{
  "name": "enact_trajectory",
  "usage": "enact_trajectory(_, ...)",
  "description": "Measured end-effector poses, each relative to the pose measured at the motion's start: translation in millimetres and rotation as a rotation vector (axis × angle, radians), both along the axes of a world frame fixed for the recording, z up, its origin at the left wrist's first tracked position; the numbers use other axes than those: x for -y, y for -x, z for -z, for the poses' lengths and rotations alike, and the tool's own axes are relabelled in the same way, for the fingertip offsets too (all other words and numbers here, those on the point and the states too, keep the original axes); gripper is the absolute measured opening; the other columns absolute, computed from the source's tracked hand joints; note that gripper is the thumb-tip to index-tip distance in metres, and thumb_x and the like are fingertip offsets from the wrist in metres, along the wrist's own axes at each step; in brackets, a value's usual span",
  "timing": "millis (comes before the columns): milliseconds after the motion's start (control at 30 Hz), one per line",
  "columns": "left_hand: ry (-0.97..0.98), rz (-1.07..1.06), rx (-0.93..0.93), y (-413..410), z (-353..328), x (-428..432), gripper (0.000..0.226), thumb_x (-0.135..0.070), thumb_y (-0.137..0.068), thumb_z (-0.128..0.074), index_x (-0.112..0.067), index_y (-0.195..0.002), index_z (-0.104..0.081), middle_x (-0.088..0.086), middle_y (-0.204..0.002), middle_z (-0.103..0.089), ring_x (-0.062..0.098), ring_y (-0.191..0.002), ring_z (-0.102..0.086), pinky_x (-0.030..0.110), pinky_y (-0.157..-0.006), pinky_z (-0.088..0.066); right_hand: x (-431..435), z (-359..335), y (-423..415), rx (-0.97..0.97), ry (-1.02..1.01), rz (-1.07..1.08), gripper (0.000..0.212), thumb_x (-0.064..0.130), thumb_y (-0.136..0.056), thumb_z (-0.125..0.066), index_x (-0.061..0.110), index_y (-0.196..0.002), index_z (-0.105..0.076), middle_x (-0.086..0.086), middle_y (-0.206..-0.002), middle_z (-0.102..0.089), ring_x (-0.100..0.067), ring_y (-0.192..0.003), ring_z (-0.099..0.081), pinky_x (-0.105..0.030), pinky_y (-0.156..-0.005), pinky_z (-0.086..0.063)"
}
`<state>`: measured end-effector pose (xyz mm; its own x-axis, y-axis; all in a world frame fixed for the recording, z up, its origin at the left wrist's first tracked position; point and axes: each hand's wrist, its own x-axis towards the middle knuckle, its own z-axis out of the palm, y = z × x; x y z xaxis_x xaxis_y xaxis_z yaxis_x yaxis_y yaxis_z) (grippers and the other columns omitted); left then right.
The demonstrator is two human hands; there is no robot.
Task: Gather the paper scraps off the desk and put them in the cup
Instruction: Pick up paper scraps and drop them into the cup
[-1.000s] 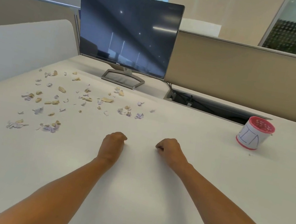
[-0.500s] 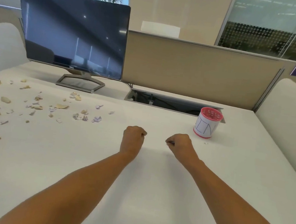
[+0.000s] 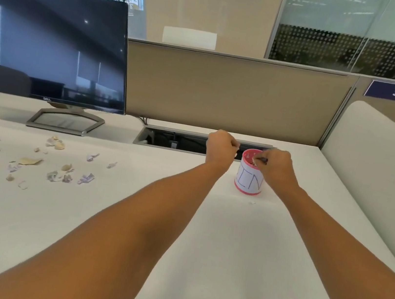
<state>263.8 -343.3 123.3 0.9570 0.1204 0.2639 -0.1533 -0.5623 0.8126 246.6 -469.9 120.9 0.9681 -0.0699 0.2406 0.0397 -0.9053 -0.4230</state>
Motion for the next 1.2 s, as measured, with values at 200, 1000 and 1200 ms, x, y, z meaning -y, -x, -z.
enact_trajectory(200,0.082,0.028,-0.072,-33.0,1.9,31.5,0.016,0.0,-0.087,-0.058,0.004,-0.096,-0.071,0.017,-0.102,-0.071,0.027,-0.095,-0.066,0.03,-0.091,-0.05,9.1,-0.3,-28.4,0.005,-0.087,0.043,0.025,0.012,-0.092,-0.053,0.002,-0.111,-0.067,-0.017,-0.116,-0.066,-0.03,-0.106,-0.06,-0.032,-0.094,-0.047)
enact_trajectory(1000,0.056,0.057,-0.171,-12.4,44.6,-45.1,0.037,0.003,-0.088,-0.054,-0.006,-0.124,-0.056,0.012,-0.128,-0.059,0.026,-0.118,-0.056,0.031,-0.101,-0.044,-51.8,26.9,4.1,0.063,-0.285,-0.02,0.025,0.011,-0.093,-0.051,0.005,-0.114,-0.064,-0.013,-0.115,-0.066,-0.027,-0.105,-0.06,-0.028,-0.095,-0.044)
enact_trajectory(1200,-0.137,-0.194,-0.182,34.8,91.2,-179.3,0.031,-0.003,-0.09,-0.052,-0.008,-0.121,-0.057,0.008,-0.131,-0.057,0.023,-0.121,-0.051,0.026,-0.105,-0.035,-132.4,49.7,25.9,-0.11,-0.267,-0.214,0.024,0.009,-0.093,-0.051,0.006,-0.114,-0.064,-0.011,-0.12,-0.065,-0.023,-0.107,-0.061,-0.027,-0.1,-0.044)
